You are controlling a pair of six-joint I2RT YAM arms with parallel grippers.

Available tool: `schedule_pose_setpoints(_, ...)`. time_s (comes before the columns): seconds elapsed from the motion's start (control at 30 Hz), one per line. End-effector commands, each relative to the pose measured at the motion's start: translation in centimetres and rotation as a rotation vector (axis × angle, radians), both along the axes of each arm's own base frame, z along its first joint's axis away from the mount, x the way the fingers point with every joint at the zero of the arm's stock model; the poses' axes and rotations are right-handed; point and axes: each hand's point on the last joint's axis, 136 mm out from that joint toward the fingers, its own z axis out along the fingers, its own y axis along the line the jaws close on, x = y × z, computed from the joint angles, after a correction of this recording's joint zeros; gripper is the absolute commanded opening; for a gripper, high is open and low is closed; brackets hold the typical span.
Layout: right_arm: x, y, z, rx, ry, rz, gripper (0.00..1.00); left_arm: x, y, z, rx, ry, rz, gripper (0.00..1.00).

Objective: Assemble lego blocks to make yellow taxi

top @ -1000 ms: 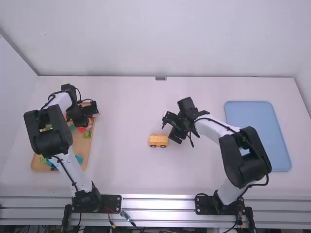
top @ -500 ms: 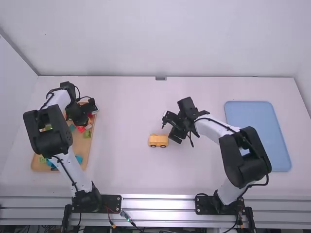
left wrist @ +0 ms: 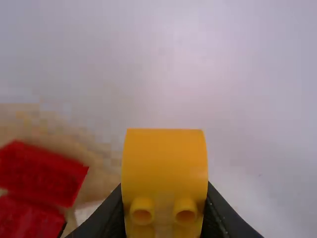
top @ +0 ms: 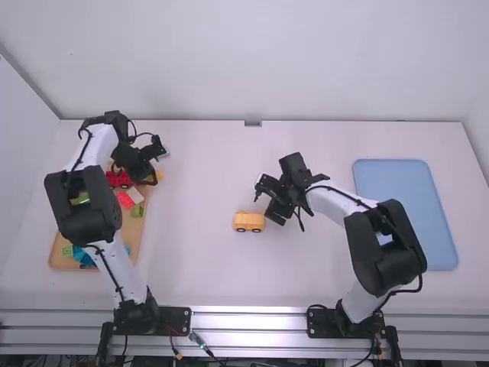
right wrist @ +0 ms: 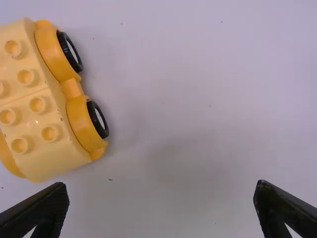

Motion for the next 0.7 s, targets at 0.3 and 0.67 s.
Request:
schedule_pose_setpoints(0.3,0.8,0.4,1.3,0.022,-0.029,0.000,0.99,-2.7,-14.6,-2.8,-0.083,0.004,-0.536,0.02)
schedule_pose_setpoints(0.67,1.7,-1.3,1.3,0.024,-0.024,-0.049,0.99,-6.0,-17.3,-6.3,0.026,0.044,-0.562,0.02)
